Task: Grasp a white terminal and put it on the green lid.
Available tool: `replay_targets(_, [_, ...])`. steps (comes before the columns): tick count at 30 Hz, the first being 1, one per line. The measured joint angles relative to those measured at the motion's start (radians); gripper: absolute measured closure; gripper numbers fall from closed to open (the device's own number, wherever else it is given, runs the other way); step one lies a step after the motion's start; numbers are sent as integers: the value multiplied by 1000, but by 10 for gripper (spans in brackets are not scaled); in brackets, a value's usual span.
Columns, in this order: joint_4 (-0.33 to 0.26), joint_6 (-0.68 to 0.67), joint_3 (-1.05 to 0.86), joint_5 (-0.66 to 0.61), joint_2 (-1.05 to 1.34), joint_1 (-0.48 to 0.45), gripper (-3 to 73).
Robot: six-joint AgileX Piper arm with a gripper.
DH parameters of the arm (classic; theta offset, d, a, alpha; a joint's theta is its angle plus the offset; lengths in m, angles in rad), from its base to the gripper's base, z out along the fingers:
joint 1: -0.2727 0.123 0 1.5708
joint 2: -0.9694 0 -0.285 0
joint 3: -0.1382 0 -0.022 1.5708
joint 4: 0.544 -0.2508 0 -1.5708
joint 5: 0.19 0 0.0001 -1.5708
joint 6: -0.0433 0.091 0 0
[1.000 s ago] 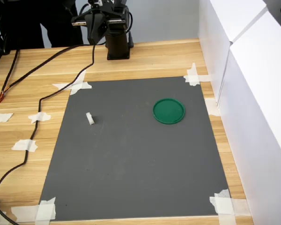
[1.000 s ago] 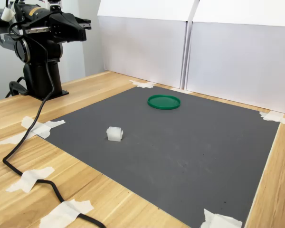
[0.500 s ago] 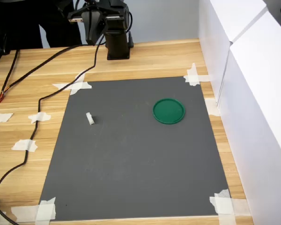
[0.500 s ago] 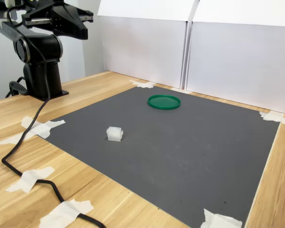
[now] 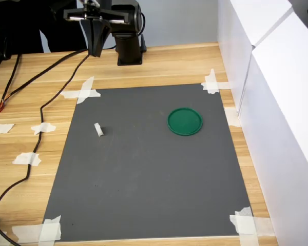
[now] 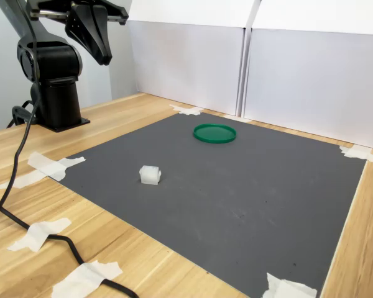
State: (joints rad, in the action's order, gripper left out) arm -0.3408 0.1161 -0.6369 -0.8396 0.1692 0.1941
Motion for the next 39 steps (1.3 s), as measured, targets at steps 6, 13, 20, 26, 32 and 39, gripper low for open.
replay_targets(6, [100,-20,100,-76,-131,0,711])
replay_targets(13, [90,-144,201,-176,-329,0,711])
replay_targets(20, [70,-298,328,-228,-486,0,711])
replay_targets(26, [69,-315,432,-303,-620,0,711])
replay_targets(32, [48,-323,502,-338,-715,-14,711])
replay_targets(39, [-87,-520,570,-361,-779,-128,711])
